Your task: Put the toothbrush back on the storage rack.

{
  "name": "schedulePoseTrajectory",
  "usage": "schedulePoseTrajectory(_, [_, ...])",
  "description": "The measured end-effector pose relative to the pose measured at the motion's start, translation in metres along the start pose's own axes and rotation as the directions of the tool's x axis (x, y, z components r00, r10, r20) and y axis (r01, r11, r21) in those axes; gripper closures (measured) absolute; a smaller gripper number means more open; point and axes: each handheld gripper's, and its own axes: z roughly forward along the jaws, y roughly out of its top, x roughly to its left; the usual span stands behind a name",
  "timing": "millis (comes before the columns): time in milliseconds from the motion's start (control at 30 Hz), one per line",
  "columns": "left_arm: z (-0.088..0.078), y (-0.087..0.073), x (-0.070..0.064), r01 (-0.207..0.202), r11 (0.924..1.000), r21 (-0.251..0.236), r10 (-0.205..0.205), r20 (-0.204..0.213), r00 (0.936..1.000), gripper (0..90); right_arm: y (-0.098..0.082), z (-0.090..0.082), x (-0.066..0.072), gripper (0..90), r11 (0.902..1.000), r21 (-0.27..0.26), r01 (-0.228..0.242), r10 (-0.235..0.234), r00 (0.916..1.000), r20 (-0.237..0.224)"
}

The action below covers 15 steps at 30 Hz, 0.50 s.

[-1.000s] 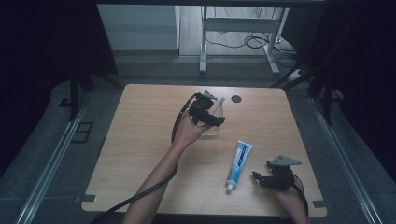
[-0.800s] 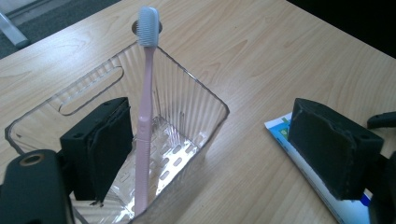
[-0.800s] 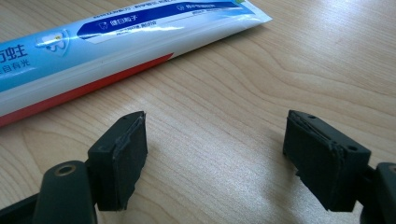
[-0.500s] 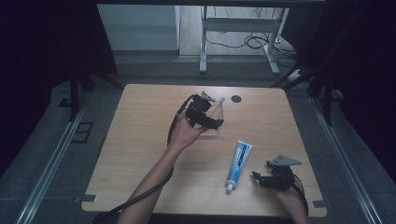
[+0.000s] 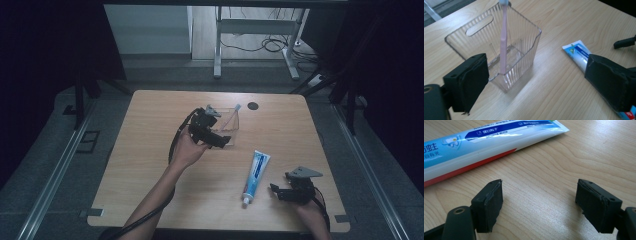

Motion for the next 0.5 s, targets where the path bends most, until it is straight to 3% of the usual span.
schedulePoseTrajectory(500, [-0.010, -0.037, -0.005, -0.028, 0.9994, -0.020, 0.027, -0.024, 0.9993, 0.0, 0.000, 0.000, 0.000, 22.3, 1.0000, 0.000, 0.001, -0.001, 1.0000, 0.000])
